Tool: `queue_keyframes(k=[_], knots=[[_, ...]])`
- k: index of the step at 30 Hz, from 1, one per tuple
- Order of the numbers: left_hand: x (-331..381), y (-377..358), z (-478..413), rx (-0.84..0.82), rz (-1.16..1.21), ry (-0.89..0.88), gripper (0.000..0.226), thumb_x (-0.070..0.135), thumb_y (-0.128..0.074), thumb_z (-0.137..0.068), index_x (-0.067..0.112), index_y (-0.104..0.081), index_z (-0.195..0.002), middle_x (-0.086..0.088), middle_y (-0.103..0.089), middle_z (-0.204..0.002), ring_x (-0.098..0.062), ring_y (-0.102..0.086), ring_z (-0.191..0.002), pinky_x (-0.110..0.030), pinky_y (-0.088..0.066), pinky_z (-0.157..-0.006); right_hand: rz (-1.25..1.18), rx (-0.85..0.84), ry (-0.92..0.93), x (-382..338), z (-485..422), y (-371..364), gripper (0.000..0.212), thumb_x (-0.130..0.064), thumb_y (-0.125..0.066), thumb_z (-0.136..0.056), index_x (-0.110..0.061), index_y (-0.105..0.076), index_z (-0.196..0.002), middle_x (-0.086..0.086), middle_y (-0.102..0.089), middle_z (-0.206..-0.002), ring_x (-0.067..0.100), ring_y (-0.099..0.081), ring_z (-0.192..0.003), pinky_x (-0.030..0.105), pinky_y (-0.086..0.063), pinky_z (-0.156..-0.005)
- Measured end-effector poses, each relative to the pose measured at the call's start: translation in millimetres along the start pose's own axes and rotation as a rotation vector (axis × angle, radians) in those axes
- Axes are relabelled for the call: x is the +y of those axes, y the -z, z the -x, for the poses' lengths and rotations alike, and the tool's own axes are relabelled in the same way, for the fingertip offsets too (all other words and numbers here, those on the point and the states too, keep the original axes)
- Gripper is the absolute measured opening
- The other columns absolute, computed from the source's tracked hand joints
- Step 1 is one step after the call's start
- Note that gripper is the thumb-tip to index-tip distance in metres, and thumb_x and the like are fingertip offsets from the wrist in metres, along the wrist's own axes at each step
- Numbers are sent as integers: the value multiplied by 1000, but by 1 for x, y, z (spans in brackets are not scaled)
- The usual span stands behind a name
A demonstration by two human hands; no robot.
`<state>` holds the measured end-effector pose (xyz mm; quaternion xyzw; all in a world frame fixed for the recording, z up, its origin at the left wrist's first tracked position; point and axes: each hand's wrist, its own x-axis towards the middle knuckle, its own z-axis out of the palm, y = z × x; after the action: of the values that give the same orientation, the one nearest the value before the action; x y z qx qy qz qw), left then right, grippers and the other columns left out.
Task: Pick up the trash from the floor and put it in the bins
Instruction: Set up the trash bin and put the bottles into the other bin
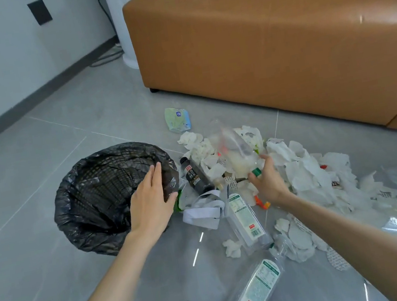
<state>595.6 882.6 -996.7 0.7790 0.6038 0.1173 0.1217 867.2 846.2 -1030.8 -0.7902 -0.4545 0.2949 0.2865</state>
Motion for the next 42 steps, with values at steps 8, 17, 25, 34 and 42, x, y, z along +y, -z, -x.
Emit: queue_keyframes(k=[8,17,25,34,42], knots=[[-48,37,57,71,-27,145,50,45,-52,-91,18,-51,-133,2,-66,-116,-23,-58,-110,-36,-46,-90,96,-99,453,-121,48,33,50,-30,-55,-93,-31,-28,-135,-1,-57,-106,18,-59,-76,37,-47,-70],[-75,41,87,28,64,174,31,31,-53,-94,26,-60,-124,5,-63,-119,-17,-51,-116,-28,-44,-91,622,-278,668,-195,71,-26,37,-30,-55,-93,-17,-47,-127,12,-50,-120,32,-56,-100,33,-38,-75],[-79,39,85,51,39,178,28,25,-53,-94,28,-63,-120,6,-65,-114,-19,-52,-111,-30,-45,-88,615,-371,688,-193,61,-73,33,2,-49,-91,-15,-58,-118,10,-53,-121,31,-56,-106,40,-48,-88],[-57,42,83,195,53,68,28,14,-64,-86,17,-66,-114,1,-67,-111,-26,-57,-104,-35,-47,-87,336,-331,503,-162,74,-29,35,-5,-45,-91,-14,-64,-119,5,-63,-122,20,-61,-101,20,-42,-73],[34,12,77,-7,245,-105,33,20,-48,-95,24,-53,-128,7,-55,-126,-17,-47,-116,-28,-42,-90,457,-307,286,-57,86,20,31,-9,-51,-90,-13,-61,-119,5,-62,-123,21,-58,-107,25,-44,-84]])
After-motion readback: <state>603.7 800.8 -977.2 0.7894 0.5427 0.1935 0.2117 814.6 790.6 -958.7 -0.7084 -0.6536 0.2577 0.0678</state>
